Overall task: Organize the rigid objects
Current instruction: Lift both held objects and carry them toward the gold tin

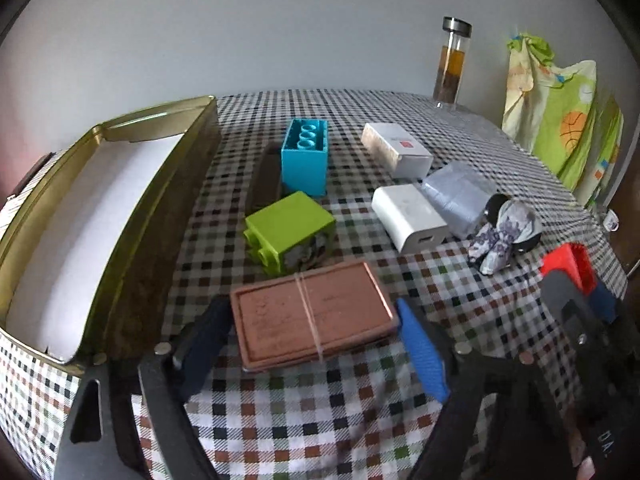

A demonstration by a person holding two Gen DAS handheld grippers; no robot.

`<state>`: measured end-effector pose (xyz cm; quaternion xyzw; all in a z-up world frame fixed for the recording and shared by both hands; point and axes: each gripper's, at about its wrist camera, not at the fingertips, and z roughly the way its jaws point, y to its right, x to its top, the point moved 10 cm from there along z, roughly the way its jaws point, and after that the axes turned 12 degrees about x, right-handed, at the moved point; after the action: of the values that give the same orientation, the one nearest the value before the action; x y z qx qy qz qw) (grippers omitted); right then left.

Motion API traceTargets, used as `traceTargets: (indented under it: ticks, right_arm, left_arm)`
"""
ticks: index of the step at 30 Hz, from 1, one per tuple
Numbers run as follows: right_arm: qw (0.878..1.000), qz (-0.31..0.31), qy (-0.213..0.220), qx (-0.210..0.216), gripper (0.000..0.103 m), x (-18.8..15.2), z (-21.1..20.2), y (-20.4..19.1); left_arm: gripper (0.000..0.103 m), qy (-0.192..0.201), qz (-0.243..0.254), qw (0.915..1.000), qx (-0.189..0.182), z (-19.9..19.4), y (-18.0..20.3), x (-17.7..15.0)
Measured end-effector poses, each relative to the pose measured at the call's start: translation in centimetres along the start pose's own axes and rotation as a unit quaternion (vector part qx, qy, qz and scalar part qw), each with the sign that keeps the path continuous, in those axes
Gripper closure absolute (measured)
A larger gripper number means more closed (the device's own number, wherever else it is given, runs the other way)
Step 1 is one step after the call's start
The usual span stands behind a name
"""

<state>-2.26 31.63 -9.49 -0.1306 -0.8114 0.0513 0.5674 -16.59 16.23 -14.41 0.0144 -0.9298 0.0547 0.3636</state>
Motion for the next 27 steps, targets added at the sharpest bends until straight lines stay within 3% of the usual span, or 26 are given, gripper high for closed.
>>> traceTargets:
  ticks: [5, 16, 27]
  right_arm:
    - [1.0, -0.006, 0.001, 0.006, 0.036, 0.0, 0.0, -0.6]
    - [1.0, -0.012, 0.011, 0.013, 0.036, 0.4, -0.1, -1.3]
    - [0.999, -0.022, 0.024, 0.013, 0.036, 1.3, -0.7, -2.1]
  left_arm:
    - [0.02, 0.013, 0.0, 0.9997, -0.02, -0.7, 0.0, 0.0]
    - [0.02, 0.069, 0.02, 0.9972, -0.02, -2.5, -0.3, 0.4]
    - [0.02, 0.147, 0.026, 0.9887, -0.008, -6.3, -1.5, 2.5]
